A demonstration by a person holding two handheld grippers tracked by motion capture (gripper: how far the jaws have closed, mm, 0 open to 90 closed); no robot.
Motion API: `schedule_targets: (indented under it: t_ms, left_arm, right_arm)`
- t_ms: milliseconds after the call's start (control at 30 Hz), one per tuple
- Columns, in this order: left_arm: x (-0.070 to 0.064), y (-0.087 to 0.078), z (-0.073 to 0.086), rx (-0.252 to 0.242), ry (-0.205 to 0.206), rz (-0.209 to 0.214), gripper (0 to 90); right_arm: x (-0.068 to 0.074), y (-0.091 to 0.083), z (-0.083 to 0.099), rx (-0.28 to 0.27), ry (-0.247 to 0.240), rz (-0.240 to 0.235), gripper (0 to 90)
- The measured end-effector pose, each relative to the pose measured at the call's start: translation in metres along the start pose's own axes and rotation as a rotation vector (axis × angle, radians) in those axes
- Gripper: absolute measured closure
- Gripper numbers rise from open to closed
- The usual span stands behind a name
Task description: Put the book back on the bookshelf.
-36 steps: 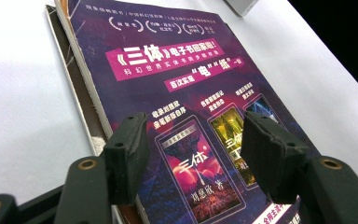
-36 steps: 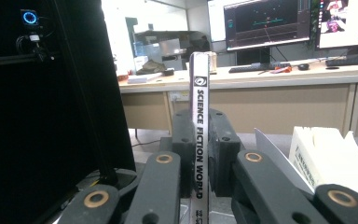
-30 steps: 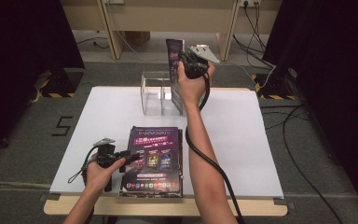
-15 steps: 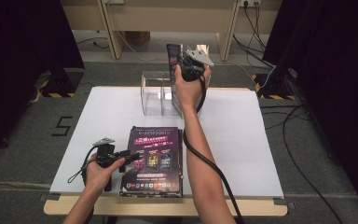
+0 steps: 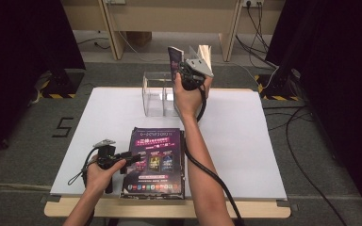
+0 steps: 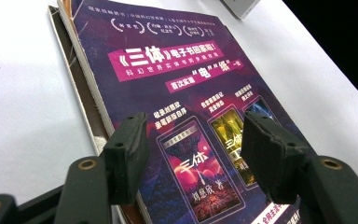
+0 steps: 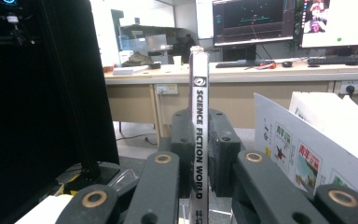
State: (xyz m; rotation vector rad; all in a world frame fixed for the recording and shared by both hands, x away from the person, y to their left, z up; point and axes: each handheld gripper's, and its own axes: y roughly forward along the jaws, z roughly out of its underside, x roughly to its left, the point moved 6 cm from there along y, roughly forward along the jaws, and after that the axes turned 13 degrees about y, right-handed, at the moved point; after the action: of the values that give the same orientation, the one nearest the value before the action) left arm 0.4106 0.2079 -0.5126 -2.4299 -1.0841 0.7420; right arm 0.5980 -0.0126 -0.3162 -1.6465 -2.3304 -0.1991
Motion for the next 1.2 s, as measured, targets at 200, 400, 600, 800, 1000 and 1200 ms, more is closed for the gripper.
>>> schedule_targets:
  t_ms: [200, 400, 600, 800, 1000, 1200]
  left_arm:
    - [-0.001, 0.0, 0.0, 0.003, 0.0, 0.004, 40.2]
    - [-0.002, 0.0, 0.0, 0.002, 0.0, 0.003, 40.2]
    - [-0.003, 0.001, 0.0, -0.001, -0.001, 0.007, 40.2]
    - [-0.003, 0.001, 0.0, -0.002, -0.003, 0.01, 40.2]
    - [-0.005, 0.0, -0.001, -0.002, 0.002, 0.014, 40.2]
    - [-0.006, 0.001, -0.001, -0.003, -0.002, 0.017, 40.2]
  right_arm:
    - [0.002, -0.014, 0.007, 0.018, -0.001, 0.001, 82.3]
    - [-0.003, -0.029, 0.009, 0.019, -0.002, -0.002, 82.3]
    - [-0.006, -0.043, 0.013, 0.026, 0.005, -0.006, 81.6]
    - [-0.008, -0.059, 0.021, 0.05, 0.003, -0.015, 80.7]
    - [-0.009, -0.076, 0.029, 0.071, -0.018, -0.009, 80.9]
    - [-0.011, -0.087, 0.035, 0.086, -0.028, -0.013, 80.2]
